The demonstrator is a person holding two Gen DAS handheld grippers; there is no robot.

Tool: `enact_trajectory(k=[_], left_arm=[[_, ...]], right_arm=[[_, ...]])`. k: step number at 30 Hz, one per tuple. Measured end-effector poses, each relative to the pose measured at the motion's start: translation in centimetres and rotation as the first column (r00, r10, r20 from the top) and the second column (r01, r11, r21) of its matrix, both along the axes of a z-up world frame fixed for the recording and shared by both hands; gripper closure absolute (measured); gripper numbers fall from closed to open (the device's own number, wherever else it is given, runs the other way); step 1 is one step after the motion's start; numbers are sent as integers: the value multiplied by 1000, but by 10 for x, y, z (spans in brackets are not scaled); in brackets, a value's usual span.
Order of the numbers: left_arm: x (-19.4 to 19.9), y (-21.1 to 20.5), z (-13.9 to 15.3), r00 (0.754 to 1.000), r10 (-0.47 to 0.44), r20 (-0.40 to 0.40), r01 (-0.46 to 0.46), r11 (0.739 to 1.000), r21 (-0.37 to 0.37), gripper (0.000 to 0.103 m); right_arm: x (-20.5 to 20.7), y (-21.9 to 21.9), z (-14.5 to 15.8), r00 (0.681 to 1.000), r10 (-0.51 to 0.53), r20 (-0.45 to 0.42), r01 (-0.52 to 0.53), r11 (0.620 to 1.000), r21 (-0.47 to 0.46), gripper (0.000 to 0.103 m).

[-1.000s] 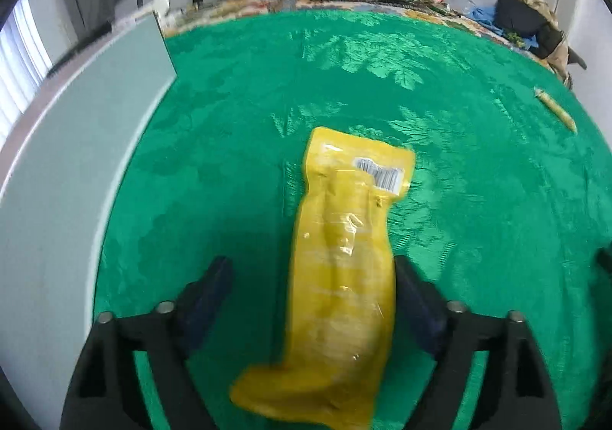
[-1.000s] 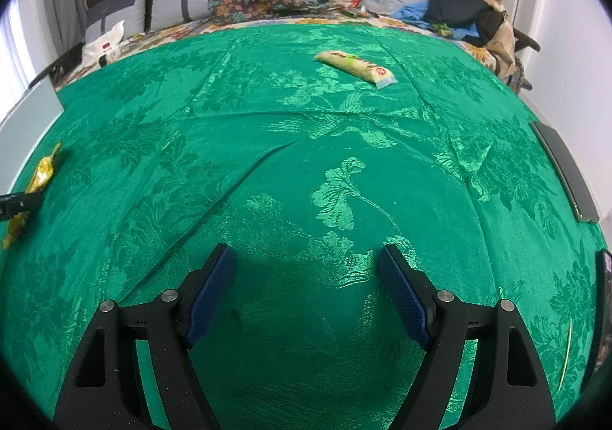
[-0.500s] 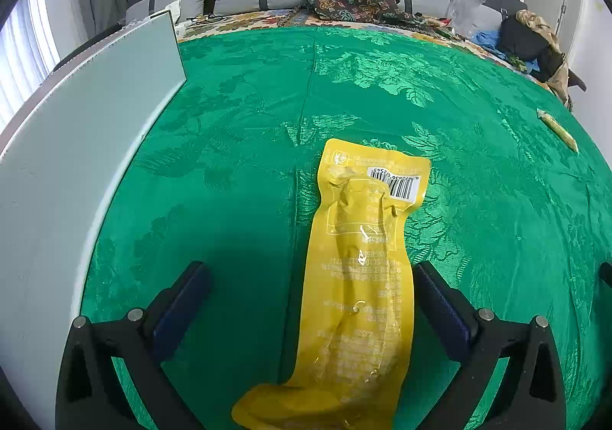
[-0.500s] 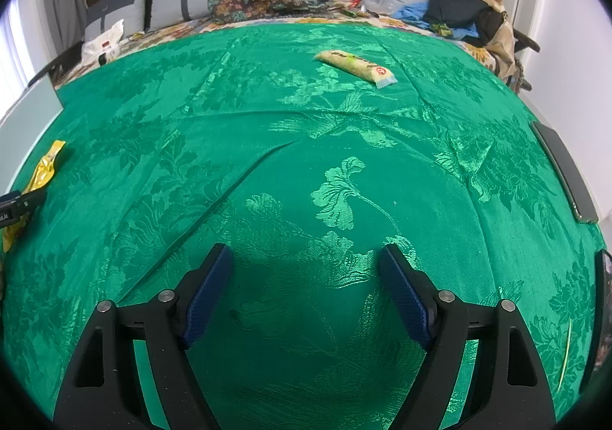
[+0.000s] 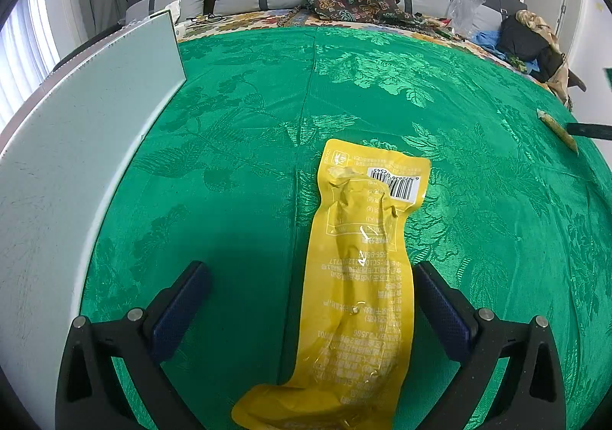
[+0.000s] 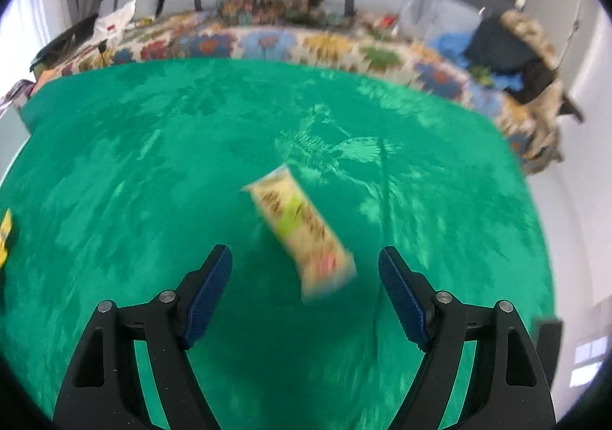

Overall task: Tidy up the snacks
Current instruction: 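Grasp the cream stick snack with the right tool while the left tool holds the yellow bar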

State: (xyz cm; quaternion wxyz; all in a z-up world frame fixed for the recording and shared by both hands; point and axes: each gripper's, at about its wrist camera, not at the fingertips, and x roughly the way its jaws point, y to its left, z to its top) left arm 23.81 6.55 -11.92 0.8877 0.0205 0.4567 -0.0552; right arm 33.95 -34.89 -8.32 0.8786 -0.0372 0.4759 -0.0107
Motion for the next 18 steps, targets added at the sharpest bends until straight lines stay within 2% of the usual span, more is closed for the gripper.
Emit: enact_trajectory(k=[4,5,6,7,10,13,14,18], left_arm=[[1,0,0,1000,0,0,0,1000,0,0],[0,0,0,1000,0,0,0,1000,0,0],[0,0,0,1000,0,0,0,1000,0,0],[0,0,0,1000,0,0,0,1000,0,0],[0,0,0,1000,0,0,0,1000,1,0],[0,0,0,1000,0,0,0,1000,1,0],[0,0,0,1000,0,0,0,1000,1,0],[0,0,0,1000,0,0,0,1000,1,0]], right_arm=[[32,4,-23,993,59,-105,-61,998,-8,25],[35,3,-28,988,62,-138,-60,998,24,31],[32,-1,-27,990,60,-130,-51,996,71,53],[30,0,-25,990,50,-130,-40,996,76,74],[18,-3,-24,987,21,-161,4,988,153,75],[-13,9,-16,987,-22,-158,56,975,215,75],[-33,22,-11,988,-31,-150,69,964,259,75],[-106,83,7,992,-47,-117,83,943,323,74]])
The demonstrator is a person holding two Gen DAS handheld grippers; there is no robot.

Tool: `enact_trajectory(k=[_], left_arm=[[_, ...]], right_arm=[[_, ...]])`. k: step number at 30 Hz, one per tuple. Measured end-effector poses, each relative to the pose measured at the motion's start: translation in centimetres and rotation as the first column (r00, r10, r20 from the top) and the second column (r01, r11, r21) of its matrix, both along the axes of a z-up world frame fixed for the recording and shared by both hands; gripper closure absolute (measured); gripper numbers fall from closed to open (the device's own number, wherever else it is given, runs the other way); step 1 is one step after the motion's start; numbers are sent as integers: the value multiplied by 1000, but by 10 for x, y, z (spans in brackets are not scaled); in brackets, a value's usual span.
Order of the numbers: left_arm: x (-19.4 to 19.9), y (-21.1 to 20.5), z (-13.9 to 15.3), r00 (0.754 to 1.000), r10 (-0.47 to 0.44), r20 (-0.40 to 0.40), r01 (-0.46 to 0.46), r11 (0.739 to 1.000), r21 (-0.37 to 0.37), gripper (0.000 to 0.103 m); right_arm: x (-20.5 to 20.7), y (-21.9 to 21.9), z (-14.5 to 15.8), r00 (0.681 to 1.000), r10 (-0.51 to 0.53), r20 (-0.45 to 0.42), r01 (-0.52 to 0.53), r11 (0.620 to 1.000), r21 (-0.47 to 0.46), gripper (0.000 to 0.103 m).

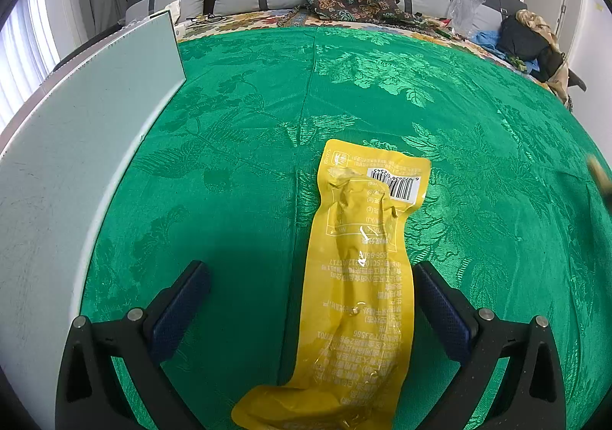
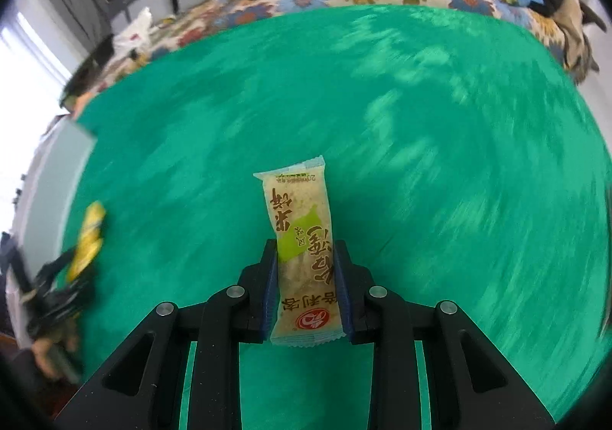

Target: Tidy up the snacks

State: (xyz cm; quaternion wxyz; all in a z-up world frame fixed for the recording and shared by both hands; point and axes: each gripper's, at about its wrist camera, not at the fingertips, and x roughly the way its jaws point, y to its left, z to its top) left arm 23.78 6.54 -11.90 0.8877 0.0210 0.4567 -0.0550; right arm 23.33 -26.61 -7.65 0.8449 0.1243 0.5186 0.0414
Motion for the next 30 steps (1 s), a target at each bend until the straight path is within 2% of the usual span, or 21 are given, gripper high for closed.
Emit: enact_trajectory(k=[3,5,6,8,9,10,14,16,25,30], left_arm=[[1,0,0,1000,0,0,0,1000,2,0],[1,-1,0,1000,0,0,0,1000,1,0],[1,0,0,1000,0,0,0,1000,1,0],[1,0,0,1000,0,0,0,1000,0,0],[1,0,0,1000,0,0,0,1000,0,0],[1,-1,0,1000,0,0,0,1000,1,0],[1,0,0,1000,0,0,0,1000,1,0],[1,0,0,1000,0,0,0,1000,1,0],[2,-1,-1,1000,0,0,0,1000,1,0],[1,-1,-1,1000,0,1,0,1000,1,0]], right_arm=[[-50,57,-3,999,-25,35,24,999,38,74],[-70,90,-12,998,-29,63,28,999,17,74],[-77,107,-17,996,-23,86,26,999,-27,73],[-85,132,-28,991,-3,134,22,991,-135,67],[-85,137,-31,989,6,146,19,986,-168,54],[-85,140,-34,988,11,156,22,979,-203,41],[-79,137,-40,986,6,168,39,963,-266,37],[-82,134,-43,983,16,185,38,959,-282,30],[-83,132,-44,984,-2,179,52,961,-273,22],[-83,132,-43,984,-4,179,53,961,-271,21]])
